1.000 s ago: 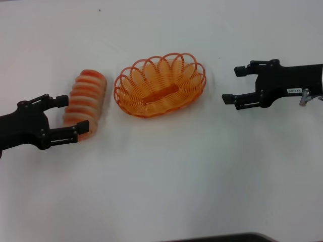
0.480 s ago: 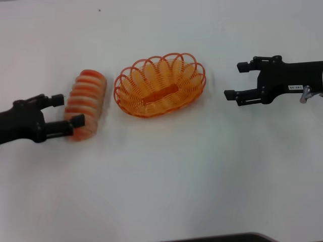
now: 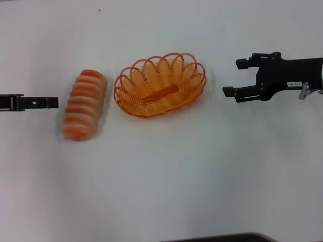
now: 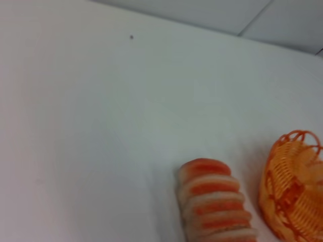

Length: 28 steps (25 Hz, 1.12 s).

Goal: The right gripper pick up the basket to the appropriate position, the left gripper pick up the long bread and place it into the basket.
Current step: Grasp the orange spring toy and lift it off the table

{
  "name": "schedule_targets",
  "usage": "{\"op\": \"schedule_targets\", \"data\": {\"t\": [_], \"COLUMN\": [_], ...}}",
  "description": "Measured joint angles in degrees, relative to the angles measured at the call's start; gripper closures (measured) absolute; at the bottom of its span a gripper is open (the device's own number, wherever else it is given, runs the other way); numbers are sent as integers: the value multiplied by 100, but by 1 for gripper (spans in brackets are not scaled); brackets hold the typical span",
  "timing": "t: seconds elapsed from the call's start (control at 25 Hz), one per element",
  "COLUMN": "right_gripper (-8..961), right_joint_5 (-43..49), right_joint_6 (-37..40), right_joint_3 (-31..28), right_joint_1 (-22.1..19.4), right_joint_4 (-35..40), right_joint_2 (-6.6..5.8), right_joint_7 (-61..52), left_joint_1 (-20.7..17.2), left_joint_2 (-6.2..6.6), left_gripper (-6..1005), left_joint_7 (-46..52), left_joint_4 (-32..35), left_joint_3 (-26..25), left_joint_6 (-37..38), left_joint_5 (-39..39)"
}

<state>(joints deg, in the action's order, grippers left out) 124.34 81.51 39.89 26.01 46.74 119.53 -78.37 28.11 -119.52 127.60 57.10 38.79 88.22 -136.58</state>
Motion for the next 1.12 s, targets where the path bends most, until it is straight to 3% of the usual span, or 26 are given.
{"op": "schedule_targets", "data": {"t": [0.2,0.28,0.44,0.72,1.12], "right_gripper": [53,53,53,53,53], "right_joint_5": [0,0,1,3,3], "right_joint_6": [-19,-30,-59,-120,-151], "right_joint_3": [-94,-137,-237,-301,-307], "right_joint_1": [16,17,18,28,36], "right_joint_4": [7,8,11,27,73], "right_joint_2": [0,0,-7,-16,2], "right_joint_7": [0,7,21,29,-1], "left_joint_1": [192,238,240,248,210], "left_joint_2": [-356,-438,-449,-456,-464], "left_gripper": [93,93,94,94,95], "left_joint_7": [472,630,1076,1477,1612], "left_joint_4": [696,894,966,981,947], "left_joint_3": [311,613,1534,2391,2494], "left_joint_6": [-180,-253,-555,-893,-1155], "left_joint_5": [-627,-794,-905,-969,-1040]}}
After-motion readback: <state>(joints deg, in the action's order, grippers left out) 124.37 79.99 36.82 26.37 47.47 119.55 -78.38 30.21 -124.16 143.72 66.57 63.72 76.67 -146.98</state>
